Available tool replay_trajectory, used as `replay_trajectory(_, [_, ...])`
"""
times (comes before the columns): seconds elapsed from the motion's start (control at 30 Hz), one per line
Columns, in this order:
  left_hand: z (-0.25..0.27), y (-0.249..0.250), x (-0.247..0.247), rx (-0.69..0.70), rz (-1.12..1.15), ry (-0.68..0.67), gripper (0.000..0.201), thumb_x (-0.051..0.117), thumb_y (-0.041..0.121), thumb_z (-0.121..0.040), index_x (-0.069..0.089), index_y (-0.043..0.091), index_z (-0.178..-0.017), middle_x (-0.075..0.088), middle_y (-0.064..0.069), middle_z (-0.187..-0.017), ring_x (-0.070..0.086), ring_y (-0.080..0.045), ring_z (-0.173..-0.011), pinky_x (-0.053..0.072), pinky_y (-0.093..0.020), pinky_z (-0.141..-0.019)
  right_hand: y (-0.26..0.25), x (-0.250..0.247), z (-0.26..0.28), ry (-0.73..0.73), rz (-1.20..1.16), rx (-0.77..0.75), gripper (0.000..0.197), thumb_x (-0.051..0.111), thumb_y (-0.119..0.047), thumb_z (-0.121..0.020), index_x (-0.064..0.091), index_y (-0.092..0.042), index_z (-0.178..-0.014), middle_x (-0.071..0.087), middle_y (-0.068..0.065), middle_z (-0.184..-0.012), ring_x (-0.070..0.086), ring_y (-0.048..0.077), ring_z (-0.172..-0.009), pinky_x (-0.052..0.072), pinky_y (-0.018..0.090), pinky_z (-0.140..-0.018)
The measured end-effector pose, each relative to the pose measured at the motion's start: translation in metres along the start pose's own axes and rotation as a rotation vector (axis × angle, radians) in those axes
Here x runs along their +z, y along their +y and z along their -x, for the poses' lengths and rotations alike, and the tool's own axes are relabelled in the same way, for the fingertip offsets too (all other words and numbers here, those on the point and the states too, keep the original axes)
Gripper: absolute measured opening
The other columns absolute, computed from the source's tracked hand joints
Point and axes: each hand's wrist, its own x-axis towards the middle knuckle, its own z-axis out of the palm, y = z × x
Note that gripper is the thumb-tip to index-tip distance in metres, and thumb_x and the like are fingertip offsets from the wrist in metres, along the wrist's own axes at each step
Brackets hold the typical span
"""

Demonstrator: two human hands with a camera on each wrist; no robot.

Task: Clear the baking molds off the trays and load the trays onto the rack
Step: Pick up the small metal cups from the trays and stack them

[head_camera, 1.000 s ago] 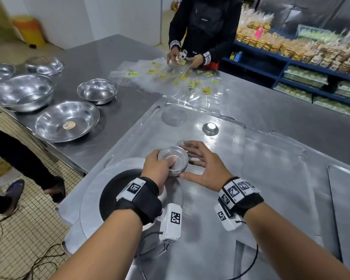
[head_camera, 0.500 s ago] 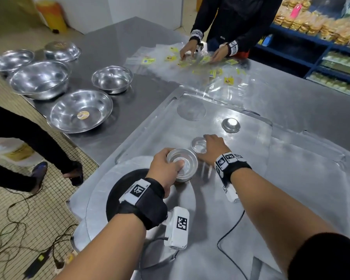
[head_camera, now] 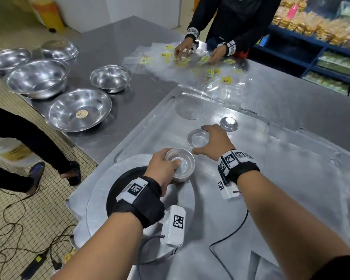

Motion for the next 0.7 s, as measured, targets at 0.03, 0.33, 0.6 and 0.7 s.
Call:
replay_trajectory(0.03, [0.001, 0.001, 0.001, -0.001, -0.002, 0.009, 0.025, 0.052, -0.01, -0.09, 0.064, 0.01, -0.098, 0.063, -0.015, -0.087, 0.061, -0.029, -0.069, 0.06, -0.052, -0.061, -0.005, -0.007, 0.008, 0.03, -0.038, -0.024, 0.095, 0.09, -0.042, -0.059, 0.046, -0.017, -0.14, 0.045, 0.004, -0.134, 0.045, 0.02, -0.126, 0.036, 0.027, -0.102])
replay_trajectory(0.33, [0.014, 0.005, 0.007, -0.113, 0.13, 0.034, 0.028, 0.055, 0.022, -0.084, 0.069, 0.007, -0.103, 0.068, -0.017, -0.094, 0.064, -0.031, -0.081, 0.054, -0.044, -0.076, -0.044, -0.061, 0.096, 0.096, -0.087, -0.222, 0.089, 0.088, -0.048, -0.059, 0.05, -0.024, -0.136, 0.045, -0.014, -0.12, 0.034, -0.007, -0.105, 0.035, 0.016, -0.097])
replay_trajectory(0.6, [0.026, 0.005, 0.023, -0.08, 0.103, -0.129, 0.04, 0.065, 0.047, -0.085, 0.074, 0.015, -0.107, 0.074, -0.009, -0.098, 0.07, -0.026, -0.084, 0.053, -0.035, -0.069, -0.048, -0.059, 0.137, 0.012, -0.001, -0.253, 0.093, 0.086, -0.053, -0.058, 0.05, -0.021, -0.137, 0.048, -0.009, -0.124, 0.051, 0.006, -0.111, 0.042, 0.022, -0.1])
replay_trajectory(0.7, [0.032, 0.003, 0.031, -0.045, 0.028, -0.123, 0.031, 0.072, 0.017, -0.077, 0.067, 0.007, -0.106, 0.067, -0.014, -0.087, 0.065, -0.028, -0.07, 0.049, -0.029, -0.053, -0.045, -0.056, 0.144, 0.01, -0.011, -0.244, 0.094, 0.085, -0.057, -0.059, 0.051, -0.021, -0.138, 0.049, -0.01, -0.126, 0.052, 0.007, -0.114, 0.044, 0.026, -0.101])
